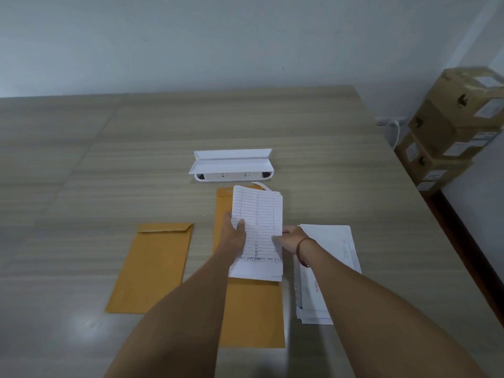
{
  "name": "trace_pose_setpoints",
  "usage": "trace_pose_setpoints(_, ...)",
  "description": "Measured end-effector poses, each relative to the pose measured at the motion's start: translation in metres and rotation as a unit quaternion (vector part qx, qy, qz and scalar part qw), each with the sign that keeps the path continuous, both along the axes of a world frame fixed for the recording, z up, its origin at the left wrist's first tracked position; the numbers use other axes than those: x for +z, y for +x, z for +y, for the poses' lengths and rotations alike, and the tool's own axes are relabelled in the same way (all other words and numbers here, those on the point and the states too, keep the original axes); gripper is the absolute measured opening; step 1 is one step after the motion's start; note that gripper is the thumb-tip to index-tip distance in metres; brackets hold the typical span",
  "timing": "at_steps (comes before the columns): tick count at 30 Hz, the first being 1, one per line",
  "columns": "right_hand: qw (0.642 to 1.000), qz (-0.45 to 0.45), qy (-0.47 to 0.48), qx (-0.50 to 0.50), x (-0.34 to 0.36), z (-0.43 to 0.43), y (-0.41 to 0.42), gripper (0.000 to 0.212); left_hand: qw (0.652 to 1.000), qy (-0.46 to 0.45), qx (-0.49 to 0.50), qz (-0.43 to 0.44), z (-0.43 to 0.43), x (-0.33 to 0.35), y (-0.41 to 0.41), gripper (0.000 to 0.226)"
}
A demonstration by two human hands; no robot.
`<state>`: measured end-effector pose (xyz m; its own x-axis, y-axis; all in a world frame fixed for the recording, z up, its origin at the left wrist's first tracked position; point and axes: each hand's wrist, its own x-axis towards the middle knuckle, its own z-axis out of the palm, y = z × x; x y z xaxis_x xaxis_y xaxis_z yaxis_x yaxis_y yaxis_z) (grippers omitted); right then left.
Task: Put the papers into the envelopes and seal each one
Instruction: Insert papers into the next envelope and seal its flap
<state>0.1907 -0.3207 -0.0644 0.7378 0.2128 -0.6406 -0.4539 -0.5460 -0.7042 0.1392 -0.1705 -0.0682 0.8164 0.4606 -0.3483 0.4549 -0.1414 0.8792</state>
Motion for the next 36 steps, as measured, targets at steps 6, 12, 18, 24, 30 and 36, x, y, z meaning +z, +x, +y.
trace_pose_setpoints(6,0.989,-0.072,0.025,-0.126,-0.015,0.024,0.03,0.026,0.994,0.09,0.022,0.052,0.027,-0.013,0.005,0.038)
trace_pose_setpoints(12,0.962,-0.103,0.045,-0.25,-0.021,0.04,0.054,0.011,0.936,0.253,-0.214,0.122,0.046,-0.032,-0.006,0.032)
trace_pose_setpoints(18,0.957,-0.093,0.06,-0.27,-0.029,0.05,0.055,0.006,0.896,0.308,-0.286,0.146,0.043,-0.038,-0.001,0.06)
trace_pose_setpoints(24,0.959,-0.083,0.065,-0.264,-0.033,0.054,0.054,0.02,0.884,0.319,-0.306,0.152,0.044,-0.039,0.006,0.055)
trace_pose_setpoints(30,0.946,-0.071,0.107,-0.298,-0.024,0.054,0.06,0.022,0.894,0.288,-0.313,0.14,0.043,-0.037,0.009,0.058)
trace_pose_setpoints(36,0.948,-0.026,0.123,-0.292,-0.027,0.058,0.053,0.017,0.916,0.225,-0.302,0.14,0.045,-0.037,0.009,0.049)
